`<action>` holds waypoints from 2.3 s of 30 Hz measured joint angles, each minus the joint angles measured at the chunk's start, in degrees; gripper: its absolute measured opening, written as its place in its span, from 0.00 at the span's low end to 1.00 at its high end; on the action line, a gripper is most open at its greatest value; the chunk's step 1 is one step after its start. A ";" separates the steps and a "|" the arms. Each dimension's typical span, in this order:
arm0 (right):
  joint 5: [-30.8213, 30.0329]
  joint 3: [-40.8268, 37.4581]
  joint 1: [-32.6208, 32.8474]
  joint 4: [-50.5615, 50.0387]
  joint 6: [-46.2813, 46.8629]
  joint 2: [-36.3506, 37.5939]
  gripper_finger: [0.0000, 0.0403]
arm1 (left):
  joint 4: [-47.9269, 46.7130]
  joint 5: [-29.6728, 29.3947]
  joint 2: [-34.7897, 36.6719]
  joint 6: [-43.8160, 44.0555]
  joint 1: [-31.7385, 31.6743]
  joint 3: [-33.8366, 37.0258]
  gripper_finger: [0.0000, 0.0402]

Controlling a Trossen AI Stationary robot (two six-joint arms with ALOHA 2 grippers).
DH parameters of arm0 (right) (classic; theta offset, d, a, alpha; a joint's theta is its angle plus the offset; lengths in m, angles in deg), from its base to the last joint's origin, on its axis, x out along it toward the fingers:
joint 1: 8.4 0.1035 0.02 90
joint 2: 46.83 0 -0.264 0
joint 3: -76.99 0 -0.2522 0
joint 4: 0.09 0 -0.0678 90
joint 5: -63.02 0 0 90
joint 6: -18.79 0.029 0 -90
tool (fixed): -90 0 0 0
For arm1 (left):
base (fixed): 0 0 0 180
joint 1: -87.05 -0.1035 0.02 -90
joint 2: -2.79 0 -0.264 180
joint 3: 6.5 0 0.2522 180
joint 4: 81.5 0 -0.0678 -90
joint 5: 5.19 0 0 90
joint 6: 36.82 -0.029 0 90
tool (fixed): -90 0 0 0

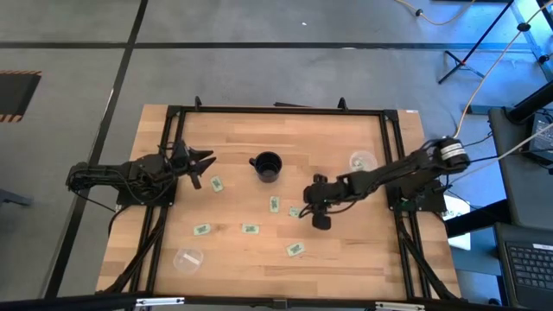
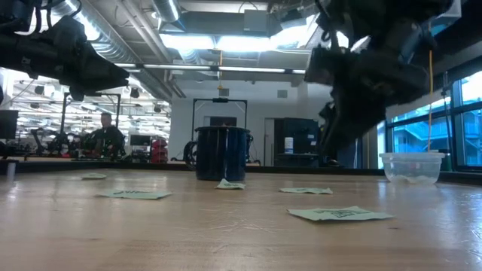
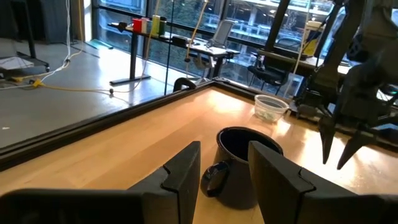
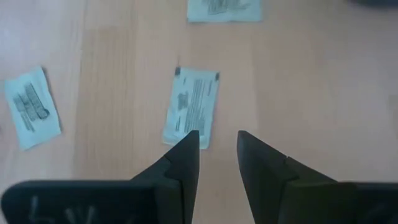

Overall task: Pick and place Stevia / Truvia into bins
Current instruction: Put the stevia packet into the round transparent container

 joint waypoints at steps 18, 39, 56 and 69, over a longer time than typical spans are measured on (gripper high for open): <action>-4.46 0.00 3.56 5.36 0.22 -7.40 0.28 | -0.02 1.06 0.00 -0.01 0.00 0.00 0.32; -5.16 0.15 3.49 4.67 1.71 -8.97 0.05 | -0.02 1.05 0.00 -0.01 0.00 0.00 0.32; -4.16 9.47 2.92 -23.38 1.74 8.59 0.03 | -0.02 1.05 0.00 -0.01 0.00 0.00 0.32; -18.57 12.00 -6.19 -69.63 48.05 29.16 0.03 | -0.02 1.14 0.00 -0.01 0.04 0.00 0.32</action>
